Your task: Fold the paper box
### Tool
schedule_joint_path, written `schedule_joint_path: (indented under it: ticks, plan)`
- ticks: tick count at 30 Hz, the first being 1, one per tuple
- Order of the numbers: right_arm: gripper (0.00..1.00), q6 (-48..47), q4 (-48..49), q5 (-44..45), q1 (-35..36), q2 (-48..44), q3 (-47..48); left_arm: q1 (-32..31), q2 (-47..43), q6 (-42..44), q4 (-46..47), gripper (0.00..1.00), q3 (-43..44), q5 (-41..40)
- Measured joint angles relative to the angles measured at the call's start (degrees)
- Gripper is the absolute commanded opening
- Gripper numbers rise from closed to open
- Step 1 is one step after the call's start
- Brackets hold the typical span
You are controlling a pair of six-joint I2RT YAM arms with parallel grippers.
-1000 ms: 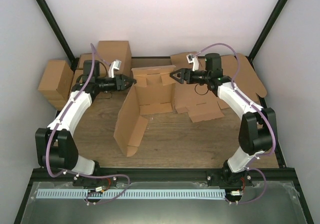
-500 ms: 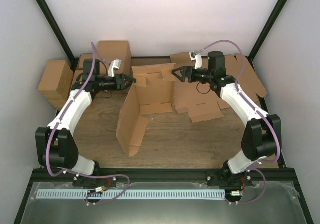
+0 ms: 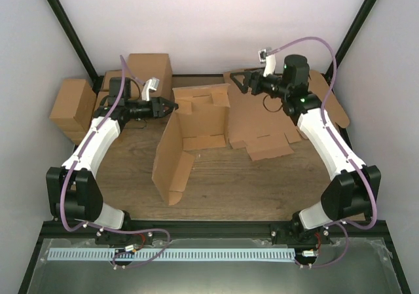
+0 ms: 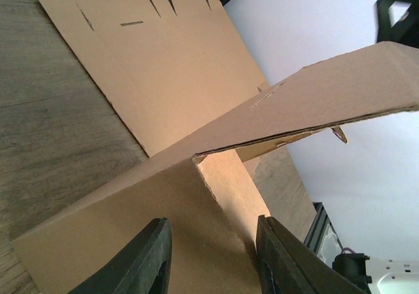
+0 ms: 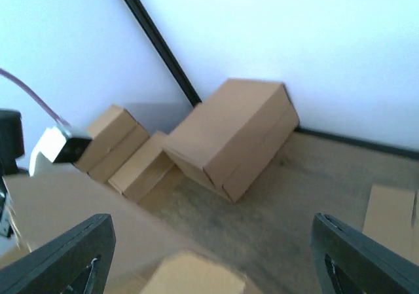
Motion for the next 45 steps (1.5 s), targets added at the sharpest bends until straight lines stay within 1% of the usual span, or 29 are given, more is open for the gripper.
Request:
schedule_joint_path:
  ticks: [1,3,6,8,10,16,20,24,28,34,36,41,45]
  plan:
    - [0.84,-0.04,-0.28,-0.17,-0.04,0.55,1.7,0.0,0.0,0.17,-0.15,0.38,0.0,0.02]
    - [0.8,-0.44,-1.55,-1.77,-0.09,3.17,7.69,0.0,0.0,0.48,-0.46,0.38,0.11,0.02]
    - [0.73,-1.75,-5.03,-6.56,-0.07,10.8,21.27,0.0,-0.02,0.96,-1.09,0.39,0.42,0.04]
    - [0.7,-3.04,-7.15,-9.35,0.42,15.45,28.06,0.0,-0.02,1.22,-1.44,0.4,0.42,0.31]
    - [0.68,-4.48,-9.14,-11.47,0.94,17.73,29.77,0.0,-0.02,1.57,-1.75,0.41,0.42,0.46]
    - [0.64,-10.51,-17.11,-16.44,4.02,21.44,29.86,0.0,-0.15,2.21,-2.43,0.41,0.42,0.63]
    - [0.6,-14.88,-21.77,-19.3,5.14,21.81,29.86,0.0,-0.33,2.16,-2.6,0.42,0.42,0.57]
    - [0.6,-18.62,-24.87,-21.38,5.29,21.77,29.49,0.0,-1.55,1.77,-3.04,0.51,0.42,-0.33]
    - [0.6,-20.74,-25.75,-21.51,5.6,20.17,25.53,0.0,-5.33,0.87,-4.87,0.63,0.76,-2.47]
    - [0.6,-23.39,-26.53,-18.47,6.78,17.59,21.27,0.0,-11.98,2.29,-9.55,0.69,4.92,-5.07]
    - [0.62,-24.3,-26.29,-17.27,7.37,16.48,20.06,0.0,-13.94,2.99,-11.39,0.71,5.62,-6.03]
    - [0.63,-27.82,-24.63,-12.87,9.11,12.63,16.0,0.0,-18.29,4.55,-16.59,0.74,5.51,-7.54]
    - [0.63,-33.38,-23.71,-8.33,11.37,10.73,14.75,0.0,-22.58,5.38,-19.39,0.74,3.82,-8.7]
